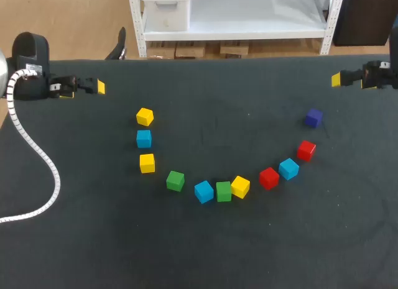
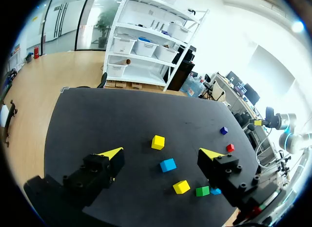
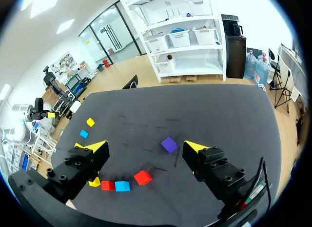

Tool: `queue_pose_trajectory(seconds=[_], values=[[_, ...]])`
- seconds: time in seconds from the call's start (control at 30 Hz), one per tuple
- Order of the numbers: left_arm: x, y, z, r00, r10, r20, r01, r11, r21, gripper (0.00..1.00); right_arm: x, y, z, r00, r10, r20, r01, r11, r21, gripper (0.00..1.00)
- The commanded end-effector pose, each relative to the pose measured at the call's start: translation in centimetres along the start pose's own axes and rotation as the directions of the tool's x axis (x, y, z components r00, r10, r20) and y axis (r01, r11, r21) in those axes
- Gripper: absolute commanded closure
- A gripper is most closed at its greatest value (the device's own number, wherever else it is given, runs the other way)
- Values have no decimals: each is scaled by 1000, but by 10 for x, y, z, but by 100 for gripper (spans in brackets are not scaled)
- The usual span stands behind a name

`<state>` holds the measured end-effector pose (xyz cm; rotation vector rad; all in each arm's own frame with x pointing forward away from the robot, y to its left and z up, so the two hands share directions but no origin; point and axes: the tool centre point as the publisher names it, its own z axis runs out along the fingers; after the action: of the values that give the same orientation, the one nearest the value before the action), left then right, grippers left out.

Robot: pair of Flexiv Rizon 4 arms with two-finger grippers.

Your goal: Place the blue cubes, place green cubes on the blue cubes, place the yellow cubes on the green cubes, then place the red cubes on the yellow cubes, and place purple cube on the red cubes.

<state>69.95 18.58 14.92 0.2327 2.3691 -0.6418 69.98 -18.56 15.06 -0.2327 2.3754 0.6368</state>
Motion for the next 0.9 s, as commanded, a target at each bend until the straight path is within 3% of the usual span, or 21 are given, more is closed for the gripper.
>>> queue_pose_trajectory(seconds=[0.03,0.43,0.47,0.53,0.67,0.73,0.77,0.87,0.9], values=[[-1,-1,0,1000,-1,-5,1,1000,-6,0,0,0,0,1000,0,1,0,1000,2,0],[-1,-1,0,1000,-1,-5,1,1000,-6,0,0,0,0,1000,0,1,0,1000,2,0],[-2,-4,2,996,74,-47,-77,995,-56,0,0,0,0,1000,0,1,0,1000,2,0],[-5,-11,11,967,203,-157,-222,968,-115,0,0,0,0,1000,0,1,0,1000,2,0],[-7,-21,21,907,362,-216,-386,919,-82,0,0,0,0,1000,0,1,0,1000,2,0],[-7,-31,30,842,469,-266,-500,864,-57,0,0,0,0,1000,0,1,0,1000,2,0],[-7,-34,32,827,492,-273,-521,852,-44,0,0,0,0,1000,0,1,0,1000,2,0],[-6,-47,42,732,607,-310,-633,774,19,0,0,0,0,1000,0,1,0,1000,2,0],[-5,-52,46,685,657,-315,-681,731,44,0,0,0,0,1000,0,1,0,1000,2,0]])
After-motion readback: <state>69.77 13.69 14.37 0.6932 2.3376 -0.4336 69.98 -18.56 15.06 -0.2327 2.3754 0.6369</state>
